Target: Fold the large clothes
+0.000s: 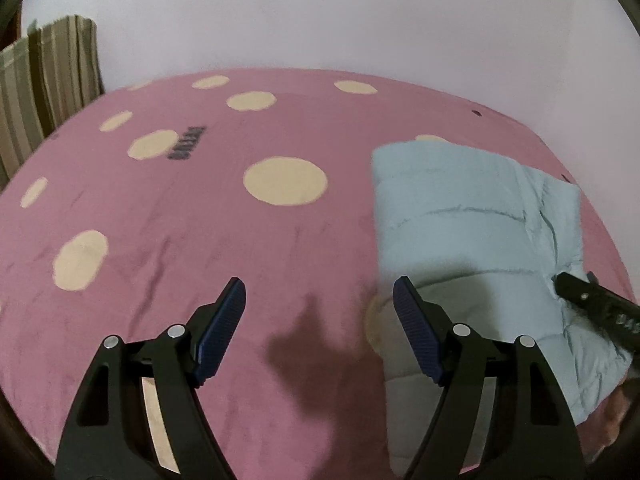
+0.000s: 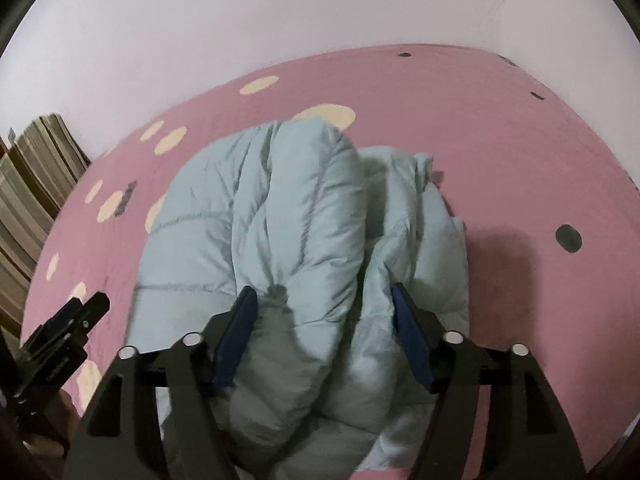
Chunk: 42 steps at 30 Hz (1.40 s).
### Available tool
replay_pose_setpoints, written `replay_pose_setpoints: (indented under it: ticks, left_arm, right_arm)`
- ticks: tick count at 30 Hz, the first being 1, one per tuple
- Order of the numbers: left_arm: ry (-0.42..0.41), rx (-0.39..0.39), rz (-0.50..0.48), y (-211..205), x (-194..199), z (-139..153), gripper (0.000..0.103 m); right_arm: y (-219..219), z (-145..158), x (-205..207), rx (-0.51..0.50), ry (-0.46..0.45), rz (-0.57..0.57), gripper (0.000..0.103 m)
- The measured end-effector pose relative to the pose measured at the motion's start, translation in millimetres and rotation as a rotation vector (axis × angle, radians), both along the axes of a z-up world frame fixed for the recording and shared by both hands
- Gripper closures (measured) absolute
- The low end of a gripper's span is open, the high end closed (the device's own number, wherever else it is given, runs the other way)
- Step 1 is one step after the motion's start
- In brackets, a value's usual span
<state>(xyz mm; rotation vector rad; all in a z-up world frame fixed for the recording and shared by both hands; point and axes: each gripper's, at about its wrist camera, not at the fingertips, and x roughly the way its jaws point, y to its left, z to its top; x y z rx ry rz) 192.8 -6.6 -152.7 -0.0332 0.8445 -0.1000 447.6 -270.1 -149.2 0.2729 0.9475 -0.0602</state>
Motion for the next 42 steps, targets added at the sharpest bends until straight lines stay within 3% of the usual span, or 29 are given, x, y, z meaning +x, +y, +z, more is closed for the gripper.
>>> replay_pose_setpoints:
  ticks: [1,2,5,10,15,24,29,33,36,40,42]
  left_arm:
    - [0.008,-0.02,-0.01,-1.9,2.0,-0.9,0.027]
    - [0.008,-0.032,-0.015,-4.1,1.3,-0.2,0.027]
    - [-0.014,-0.065,-0.047,-15.7,3.8,8.2,0.027]
    - [-0.006,-0.07,-0.131,-53.7,12.8,7.8,0.027]
    - [0.025,0.001,-0.174,-92.4,14.7,-14.3,0.027]
    - [0.084,0.051,-0.165,-116.0,20.7,-54.7,0.026]
    - [0.091,0.058,-0.159,-118.3,23.4,-67.5,0.026]
    - [0.048,0.098,-0.178,-118.8,18.2,-49.1,0.028]
    - [0.036,0.063,-0.152,-107.9,9.6,-29.0,0.029]
    - [-0.033,0.015,-0.116,-95.9,5.4,2.8,0.029]
    - [-0.049,0.034,-0.128,-101.7,12.7,12.0,0.029]
  right_arm:
    - [1.4,-1.0,1.0,-0.013,0.008,0.009,0.077]
    - [1.6,-0.9,0.8,-0.012,0.008,0.019,0.085]
    - [-2.7,4.4,-0.1,-0.044,0.0,0.035,0.092]
    - [-29.2,2.8,-2.7,-0.069,0.003,-0.005,0.093]
    - [-50.1,-17.5,-2.5,-0.039,0.028,-0.033,0.093]
    - [-67.9,-68.0,4.8,0.004,0.043,-0.027,0.09]
    - [-70.4,-76.4,2.9,0.029,0.015,-0.029,0.09]
    - [-69.3,-62.2,3.2,0.022,0.009,-0.029,0.09]
    - [-66.4,-40.5,-7.9,-0.014,-0.01,-0.045,0.087]
    - [-52.3,5.8,-21.2,-0.071,-0.119,-0.046,0.087]
    - [-44.9,20.1,-15.4,-0.063,-0.143,-0.021,0.087]
